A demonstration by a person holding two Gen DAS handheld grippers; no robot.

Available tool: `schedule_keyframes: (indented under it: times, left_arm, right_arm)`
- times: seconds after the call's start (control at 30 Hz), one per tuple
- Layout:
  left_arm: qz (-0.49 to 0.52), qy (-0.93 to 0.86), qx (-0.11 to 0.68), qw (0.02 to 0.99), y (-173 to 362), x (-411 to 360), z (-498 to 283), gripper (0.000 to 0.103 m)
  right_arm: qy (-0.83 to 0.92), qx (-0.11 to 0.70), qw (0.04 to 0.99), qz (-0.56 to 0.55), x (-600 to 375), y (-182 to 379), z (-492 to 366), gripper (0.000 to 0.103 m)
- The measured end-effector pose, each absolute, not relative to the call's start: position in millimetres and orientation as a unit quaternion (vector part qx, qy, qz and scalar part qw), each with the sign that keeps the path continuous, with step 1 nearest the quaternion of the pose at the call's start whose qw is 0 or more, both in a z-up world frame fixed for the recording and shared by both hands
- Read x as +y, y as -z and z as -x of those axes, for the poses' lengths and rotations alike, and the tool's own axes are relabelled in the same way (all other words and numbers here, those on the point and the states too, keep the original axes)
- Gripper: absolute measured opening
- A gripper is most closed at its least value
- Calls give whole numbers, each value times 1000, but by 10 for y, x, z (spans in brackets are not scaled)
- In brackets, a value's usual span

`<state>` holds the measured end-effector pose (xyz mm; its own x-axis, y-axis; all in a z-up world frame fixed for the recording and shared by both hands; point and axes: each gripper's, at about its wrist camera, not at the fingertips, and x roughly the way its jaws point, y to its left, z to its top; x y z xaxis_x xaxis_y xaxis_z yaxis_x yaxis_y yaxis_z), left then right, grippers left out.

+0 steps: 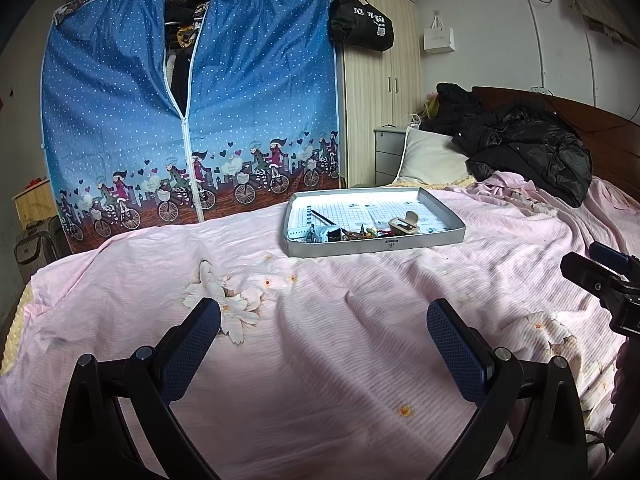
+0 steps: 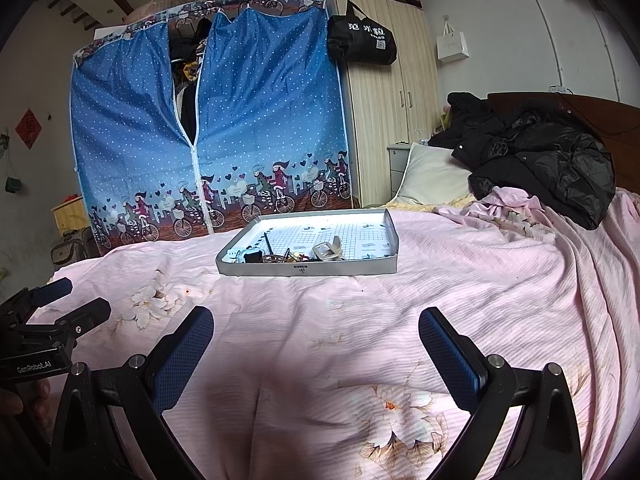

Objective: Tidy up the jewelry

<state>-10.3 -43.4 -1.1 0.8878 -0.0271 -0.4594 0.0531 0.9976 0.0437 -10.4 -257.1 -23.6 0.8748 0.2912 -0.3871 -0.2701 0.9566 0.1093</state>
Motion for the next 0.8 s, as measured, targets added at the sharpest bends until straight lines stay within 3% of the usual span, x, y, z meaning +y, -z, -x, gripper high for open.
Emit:
schedule_keyframes:
  times: [0.8]
  left_arm:
    - [-17,1,271,962,43,-402,71,101]
  right_arm:
    - [-143,212,966,-31,-2538,250,128,103]
